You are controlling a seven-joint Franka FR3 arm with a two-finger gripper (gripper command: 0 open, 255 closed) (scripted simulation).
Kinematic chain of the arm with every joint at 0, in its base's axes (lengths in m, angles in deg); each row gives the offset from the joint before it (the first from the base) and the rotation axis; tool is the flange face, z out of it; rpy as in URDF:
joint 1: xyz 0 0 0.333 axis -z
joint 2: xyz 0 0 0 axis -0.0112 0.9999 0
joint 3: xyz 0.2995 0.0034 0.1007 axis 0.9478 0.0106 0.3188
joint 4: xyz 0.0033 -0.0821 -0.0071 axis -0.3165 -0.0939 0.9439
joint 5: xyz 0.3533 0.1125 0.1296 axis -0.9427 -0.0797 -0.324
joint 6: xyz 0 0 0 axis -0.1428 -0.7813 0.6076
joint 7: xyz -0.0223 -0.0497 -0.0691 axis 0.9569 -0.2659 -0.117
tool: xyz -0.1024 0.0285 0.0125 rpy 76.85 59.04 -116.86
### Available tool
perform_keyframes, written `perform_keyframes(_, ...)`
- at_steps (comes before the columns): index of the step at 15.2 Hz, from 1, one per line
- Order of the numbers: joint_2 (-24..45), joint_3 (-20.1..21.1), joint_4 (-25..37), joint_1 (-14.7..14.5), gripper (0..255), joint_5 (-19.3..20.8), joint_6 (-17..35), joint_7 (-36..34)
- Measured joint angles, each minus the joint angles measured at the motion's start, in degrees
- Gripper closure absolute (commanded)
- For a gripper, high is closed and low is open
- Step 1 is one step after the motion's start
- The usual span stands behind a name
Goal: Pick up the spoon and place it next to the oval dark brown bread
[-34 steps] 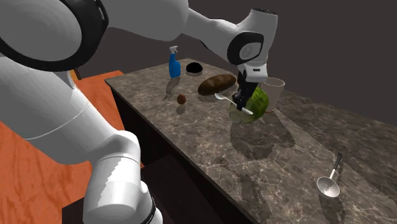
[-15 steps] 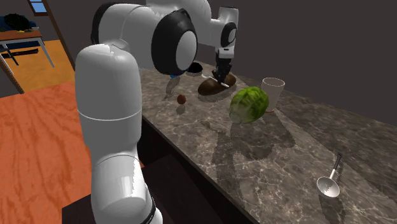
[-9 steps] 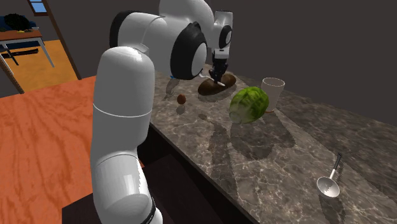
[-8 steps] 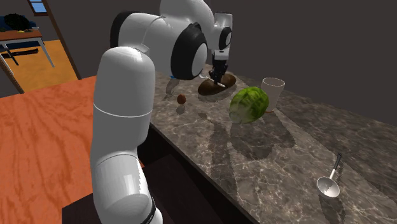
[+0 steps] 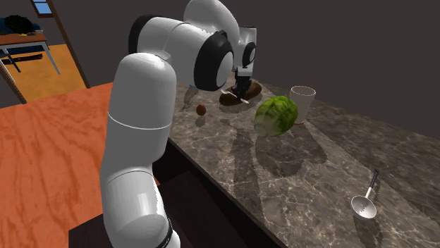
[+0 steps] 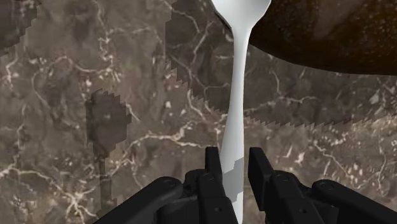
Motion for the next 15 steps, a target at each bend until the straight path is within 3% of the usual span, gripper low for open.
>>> perform_keyframes(15,4.4,-1.7,-5.4,-1.1,255,3.1,9.4,-1.7)
